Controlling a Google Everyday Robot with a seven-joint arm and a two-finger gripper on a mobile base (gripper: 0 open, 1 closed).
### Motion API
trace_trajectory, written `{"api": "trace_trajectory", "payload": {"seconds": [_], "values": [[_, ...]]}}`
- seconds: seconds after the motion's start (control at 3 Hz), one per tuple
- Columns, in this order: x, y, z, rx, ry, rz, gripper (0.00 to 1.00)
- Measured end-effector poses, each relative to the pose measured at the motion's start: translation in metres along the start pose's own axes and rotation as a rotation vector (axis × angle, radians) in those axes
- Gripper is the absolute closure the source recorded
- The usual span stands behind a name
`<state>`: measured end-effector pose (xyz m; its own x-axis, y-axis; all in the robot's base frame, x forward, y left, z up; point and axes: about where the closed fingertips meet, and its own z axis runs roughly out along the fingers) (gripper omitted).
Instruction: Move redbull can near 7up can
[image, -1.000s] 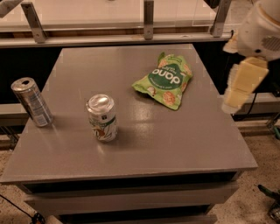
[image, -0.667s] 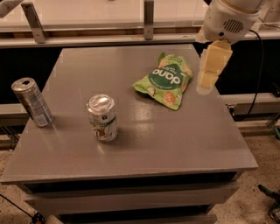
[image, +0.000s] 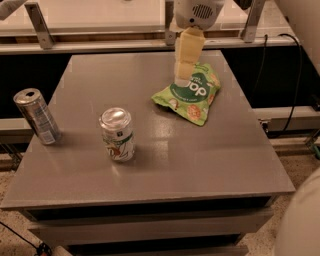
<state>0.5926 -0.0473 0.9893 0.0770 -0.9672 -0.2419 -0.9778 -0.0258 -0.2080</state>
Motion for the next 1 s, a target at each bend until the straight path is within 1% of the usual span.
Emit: {"api": "trace_trajectory", "payload": {"seconds": [0.33, 0.67, 1.0], "values": [[-0.057, -0.002, 0.013, -0.024, -0.034, -0.09, 0.0], [-0.108, -0.006, 0.028, -0.018, -0.064, -0.166, 0.0], [-0.114, -0.011, 0.03, 0.001, -0.078, -0.167, 0.0]]}}
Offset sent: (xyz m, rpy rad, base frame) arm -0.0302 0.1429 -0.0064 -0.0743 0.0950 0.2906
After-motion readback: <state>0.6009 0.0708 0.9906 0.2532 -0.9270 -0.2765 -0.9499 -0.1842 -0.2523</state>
